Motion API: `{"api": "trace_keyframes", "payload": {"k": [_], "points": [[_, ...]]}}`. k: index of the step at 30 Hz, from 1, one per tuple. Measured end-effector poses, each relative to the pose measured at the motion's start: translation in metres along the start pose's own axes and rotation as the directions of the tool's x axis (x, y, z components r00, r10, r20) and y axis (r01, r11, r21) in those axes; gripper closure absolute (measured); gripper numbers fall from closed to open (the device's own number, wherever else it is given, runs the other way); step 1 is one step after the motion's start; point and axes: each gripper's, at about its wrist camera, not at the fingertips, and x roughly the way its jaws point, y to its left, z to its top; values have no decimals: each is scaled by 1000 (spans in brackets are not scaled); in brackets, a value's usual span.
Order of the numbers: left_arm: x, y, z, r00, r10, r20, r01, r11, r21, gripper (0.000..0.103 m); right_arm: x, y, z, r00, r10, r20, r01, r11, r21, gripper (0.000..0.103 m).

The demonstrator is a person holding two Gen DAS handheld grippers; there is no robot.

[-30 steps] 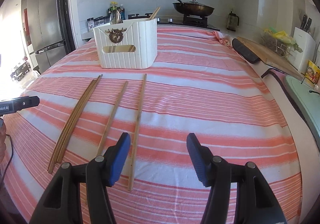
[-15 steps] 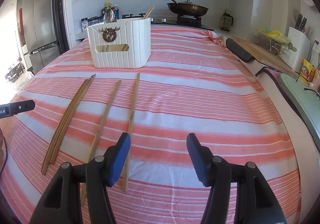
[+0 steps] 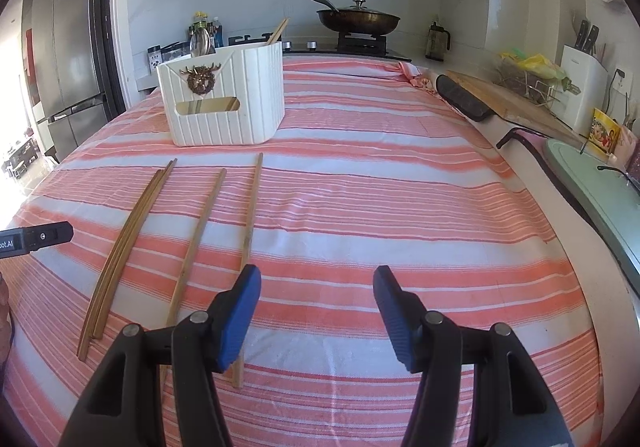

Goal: Organize utensils

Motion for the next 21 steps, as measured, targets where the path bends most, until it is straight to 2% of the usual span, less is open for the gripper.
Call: {"api": "trace_keyframes", "payload": {"k": [5,8,10,17,21], "points": [[19,-27,4,999,-2,-41,3,999,36,5,-1,0,0,1000,0,1,0,1000,0,43],[31,-39,1,996,72,-51,-68,995,76,5,-1,0,0,1000,0,3,0,1000,0,43],[34,-42,-3,993,111,-40,-107,990,92,5,-1,-1,0,1000,1,5,-1,1000,2,43],[33,-33,-2,989,144,-37,-141,988,70,3,3,-3,1,1000,9,-10,-9,1000,10,43],[37,-39,-2,981,186,-50,-179,978,108,3,5,-2,0,1000,10,-19,-10,1000,12,43]]}}
